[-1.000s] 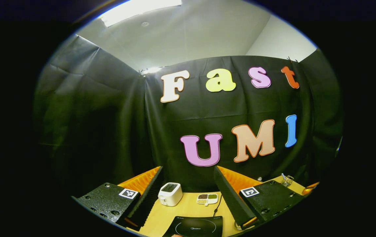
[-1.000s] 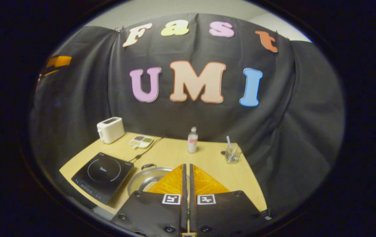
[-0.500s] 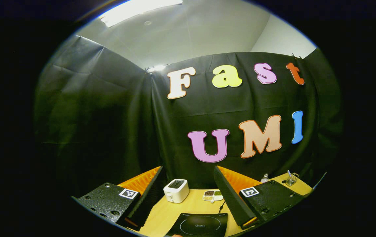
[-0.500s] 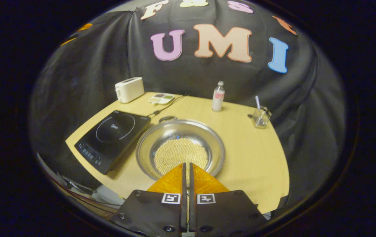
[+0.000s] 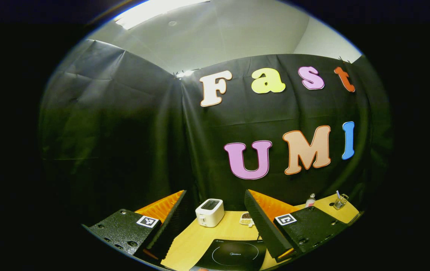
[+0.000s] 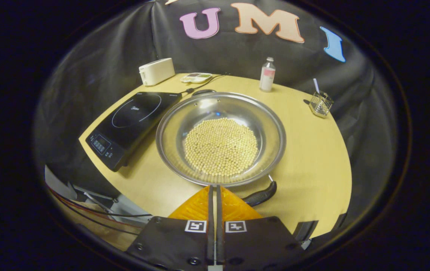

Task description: First push the handle of the pot to place it horizontally, then grasp the pot with both hands and set it on the induction cooktop.

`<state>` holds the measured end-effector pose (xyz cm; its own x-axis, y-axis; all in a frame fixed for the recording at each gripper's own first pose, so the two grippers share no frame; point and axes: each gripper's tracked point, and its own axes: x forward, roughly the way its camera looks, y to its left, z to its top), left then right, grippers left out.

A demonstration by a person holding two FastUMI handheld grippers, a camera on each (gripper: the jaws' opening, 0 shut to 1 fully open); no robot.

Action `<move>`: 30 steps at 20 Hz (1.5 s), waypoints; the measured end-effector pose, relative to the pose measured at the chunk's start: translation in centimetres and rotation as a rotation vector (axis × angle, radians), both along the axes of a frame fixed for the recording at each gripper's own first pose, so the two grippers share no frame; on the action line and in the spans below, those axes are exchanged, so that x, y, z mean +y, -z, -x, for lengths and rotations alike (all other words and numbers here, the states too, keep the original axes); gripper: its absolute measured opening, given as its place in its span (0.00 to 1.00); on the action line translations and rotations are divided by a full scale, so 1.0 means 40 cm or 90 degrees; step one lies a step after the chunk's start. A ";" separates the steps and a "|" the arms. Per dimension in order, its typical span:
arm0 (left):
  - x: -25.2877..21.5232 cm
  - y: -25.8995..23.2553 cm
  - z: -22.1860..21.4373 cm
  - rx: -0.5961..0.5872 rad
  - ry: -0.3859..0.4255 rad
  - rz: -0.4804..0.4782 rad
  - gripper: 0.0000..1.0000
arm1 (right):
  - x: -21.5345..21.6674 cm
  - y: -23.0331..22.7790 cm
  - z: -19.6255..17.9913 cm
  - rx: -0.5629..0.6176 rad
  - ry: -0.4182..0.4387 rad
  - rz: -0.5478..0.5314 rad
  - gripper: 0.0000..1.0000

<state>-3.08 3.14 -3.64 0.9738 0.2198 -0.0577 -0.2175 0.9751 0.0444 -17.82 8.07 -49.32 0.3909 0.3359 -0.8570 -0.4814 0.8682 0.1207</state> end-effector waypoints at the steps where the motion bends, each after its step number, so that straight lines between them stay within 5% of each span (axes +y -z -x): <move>1: 0.005 0.002 0.006 0.002 -0.003 0.001 0.96 | -0.003 0.009 0.001 0.005 -0.002 0.004 0.04; 9: 0.026 0.028 0.008 0.020 -0.028 0.003 1.00 | -0.061 0.045 -0.024 0.023 0.014 0.028 0.03; 22: 0.108 0.075 0.022 0.050 -0.087 0.000 1.00 | -0.200 0.090 -0.285 0.002 0.122 0.073 0.03; 30: 0.131 0.113 0.007 0.073 -0.101 0.001 1.00 | -0.206 0.081 -0.316 -0.008 0.141 0.082 0.02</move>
